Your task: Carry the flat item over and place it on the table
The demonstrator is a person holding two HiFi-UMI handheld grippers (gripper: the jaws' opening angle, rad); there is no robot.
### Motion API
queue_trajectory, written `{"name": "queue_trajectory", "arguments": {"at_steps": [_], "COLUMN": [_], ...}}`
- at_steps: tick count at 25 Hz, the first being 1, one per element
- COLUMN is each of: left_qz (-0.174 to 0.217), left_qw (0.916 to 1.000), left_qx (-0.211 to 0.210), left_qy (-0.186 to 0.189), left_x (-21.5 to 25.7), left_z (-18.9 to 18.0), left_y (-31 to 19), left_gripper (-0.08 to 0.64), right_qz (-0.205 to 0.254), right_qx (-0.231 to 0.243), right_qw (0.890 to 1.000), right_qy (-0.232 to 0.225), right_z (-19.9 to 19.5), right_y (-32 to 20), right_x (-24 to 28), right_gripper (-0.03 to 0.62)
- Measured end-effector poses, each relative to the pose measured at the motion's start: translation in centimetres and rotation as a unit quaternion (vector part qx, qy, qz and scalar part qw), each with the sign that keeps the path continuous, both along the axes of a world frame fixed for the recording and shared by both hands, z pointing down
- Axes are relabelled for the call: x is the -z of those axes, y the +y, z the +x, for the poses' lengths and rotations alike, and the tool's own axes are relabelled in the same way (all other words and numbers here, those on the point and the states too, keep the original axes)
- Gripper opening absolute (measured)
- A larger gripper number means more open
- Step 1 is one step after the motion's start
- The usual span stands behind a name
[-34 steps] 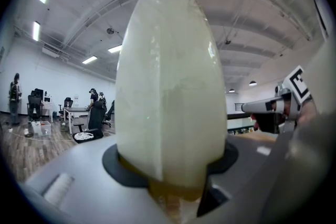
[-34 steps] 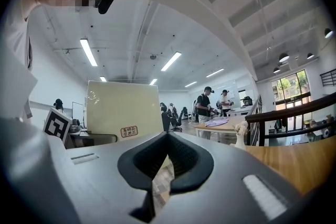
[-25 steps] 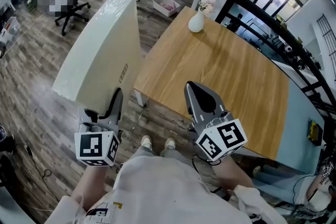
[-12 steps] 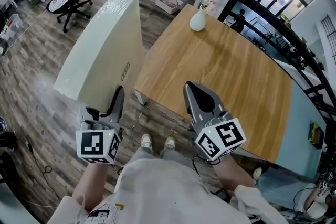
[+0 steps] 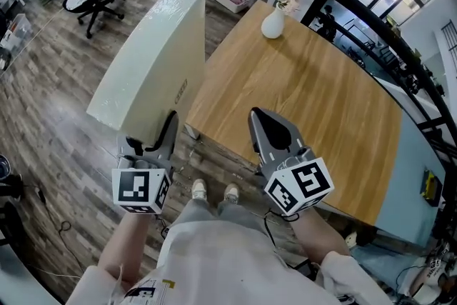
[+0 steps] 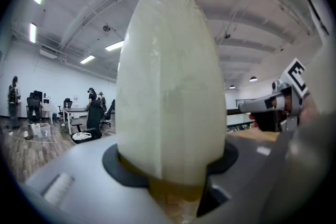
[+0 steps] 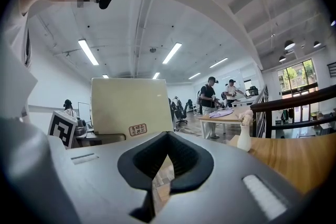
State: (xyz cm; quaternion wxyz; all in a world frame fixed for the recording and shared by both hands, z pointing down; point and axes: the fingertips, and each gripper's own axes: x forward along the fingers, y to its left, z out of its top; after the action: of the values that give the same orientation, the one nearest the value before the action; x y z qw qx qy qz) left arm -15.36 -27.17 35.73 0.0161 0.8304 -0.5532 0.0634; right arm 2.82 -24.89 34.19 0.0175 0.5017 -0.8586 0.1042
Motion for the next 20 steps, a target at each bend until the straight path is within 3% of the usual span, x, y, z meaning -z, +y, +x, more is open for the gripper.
{"name": "queue_trajectory", "arguments": {"at_steps": [7,12,20], "left_qz": [0.016,0.013,0.008], "left_qw": [0.9999,0.9998,0.9999], "left_qx": [-0.002,-0.002,0.002], "left_qy": [-0.001,-0.017,-0.012], "left_x": [-3.0,-6.4,-11.1], "left_z": [0.4,0.4,-0.4], "left_y": [-2.5,-5.2,-7.8], "left_gripper": [0.256,0.258,0.259], "right_qz": [-0.004,-0.005,-0.012], "right_qx": [0.016,0.020,0.022], "right_qw": [1.000,1.000,0.999], "right_qy": [-0.008,-0.019,-0.025], "right_z": [0.1,-0.4,-1.1], "right_y": [-2.4,-5.0,-7.8], "right_x": [-2.5,-5.5,-10.5], "right_gripper": [0.000,0.000,0.000]}}
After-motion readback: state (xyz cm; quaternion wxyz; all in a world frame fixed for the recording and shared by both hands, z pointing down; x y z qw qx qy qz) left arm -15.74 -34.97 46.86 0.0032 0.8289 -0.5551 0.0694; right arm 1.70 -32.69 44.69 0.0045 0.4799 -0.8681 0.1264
